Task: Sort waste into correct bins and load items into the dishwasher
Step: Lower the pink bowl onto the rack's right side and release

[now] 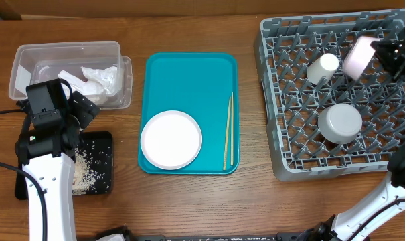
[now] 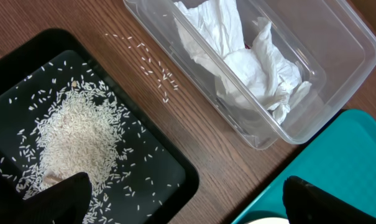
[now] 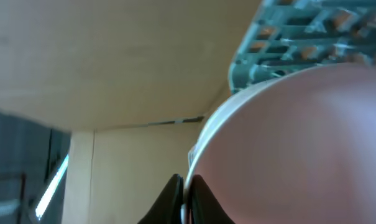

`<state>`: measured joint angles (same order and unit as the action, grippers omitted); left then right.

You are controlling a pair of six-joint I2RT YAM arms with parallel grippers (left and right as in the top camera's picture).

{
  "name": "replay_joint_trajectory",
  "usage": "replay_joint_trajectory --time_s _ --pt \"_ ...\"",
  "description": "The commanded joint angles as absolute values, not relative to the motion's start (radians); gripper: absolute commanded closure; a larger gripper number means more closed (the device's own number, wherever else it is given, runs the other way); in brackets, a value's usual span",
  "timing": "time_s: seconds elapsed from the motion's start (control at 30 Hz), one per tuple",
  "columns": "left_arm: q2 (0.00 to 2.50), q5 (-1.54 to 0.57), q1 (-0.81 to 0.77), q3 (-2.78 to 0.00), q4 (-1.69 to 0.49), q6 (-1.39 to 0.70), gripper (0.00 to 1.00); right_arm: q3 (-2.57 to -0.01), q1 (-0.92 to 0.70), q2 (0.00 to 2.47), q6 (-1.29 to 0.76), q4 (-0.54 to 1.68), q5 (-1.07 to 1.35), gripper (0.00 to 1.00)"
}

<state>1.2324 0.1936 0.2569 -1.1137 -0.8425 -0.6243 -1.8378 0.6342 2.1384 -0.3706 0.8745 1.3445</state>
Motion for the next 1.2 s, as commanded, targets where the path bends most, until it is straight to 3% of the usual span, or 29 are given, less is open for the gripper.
replay_joint_trajectory --time_s 0.0,0.6,1.17 --pt "1.223 0.19 0.261 -1.129 -0.841 -0.605 0.0 -1.834 0.636 2.151 -0.398 0.896 1.261 0.92" --pt "1.223 0.19 0.261 -1.129 -0.841 -0.605 0.0 -1.834 0.636 2.157 -0.444 0.791 1.312 0.96" --pt "1.223 0.19 0.261 -1.129 -0.841 -0.605 0.0 -1.834 0.643 2.212 -0.438 0.889 1.212 0.96"
